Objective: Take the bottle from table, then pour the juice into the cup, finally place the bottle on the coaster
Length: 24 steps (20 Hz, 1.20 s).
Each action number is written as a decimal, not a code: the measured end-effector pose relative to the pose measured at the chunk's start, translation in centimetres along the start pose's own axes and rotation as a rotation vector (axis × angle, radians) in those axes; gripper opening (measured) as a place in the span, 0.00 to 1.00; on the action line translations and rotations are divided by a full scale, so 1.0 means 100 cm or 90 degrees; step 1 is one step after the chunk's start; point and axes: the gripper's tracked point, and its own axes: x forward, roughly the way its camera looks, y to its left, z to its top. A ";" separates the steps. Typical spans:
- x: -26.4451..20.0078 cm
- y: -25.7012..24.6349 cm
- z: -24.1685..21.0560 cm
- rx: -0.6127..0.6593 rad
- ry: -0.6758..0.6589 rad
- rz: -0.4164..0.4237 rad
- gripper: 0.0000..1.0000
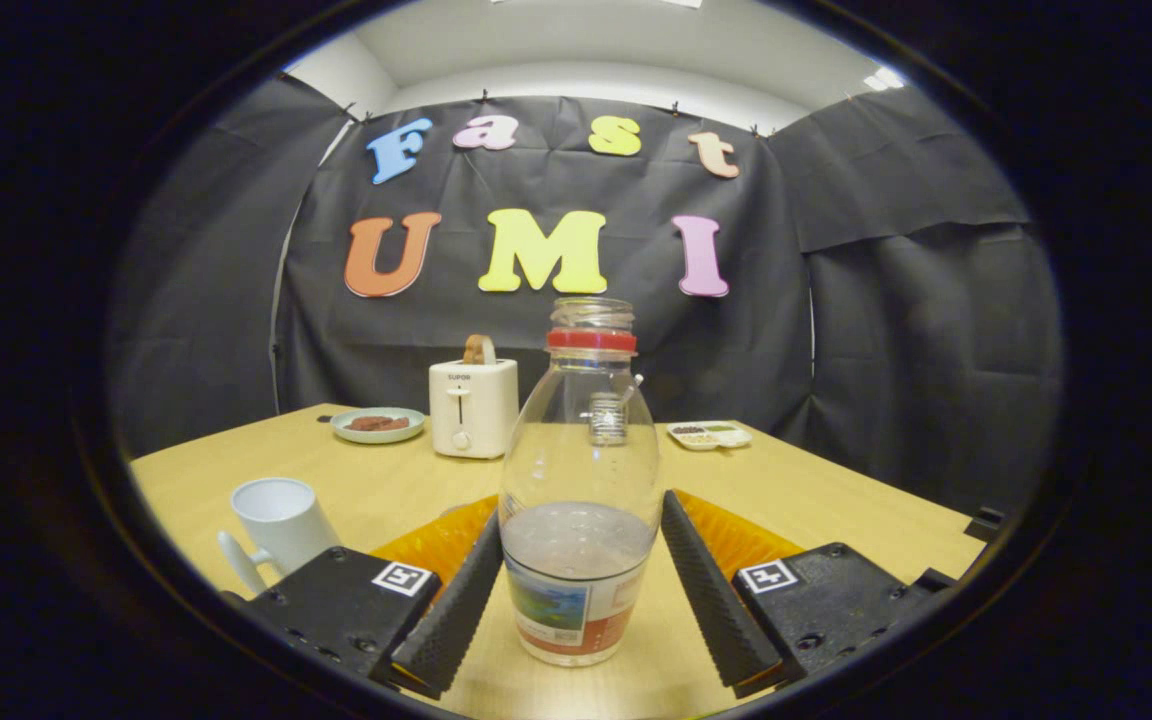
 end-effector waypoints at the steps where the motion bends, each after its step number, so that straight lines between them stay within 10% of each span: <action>1: -0.001 0.000 -0.001 -0.007 -0.005 -0.002 0.90; 24: -0.032 0.001 0.049 -0.252 0.034 -0.055 0.83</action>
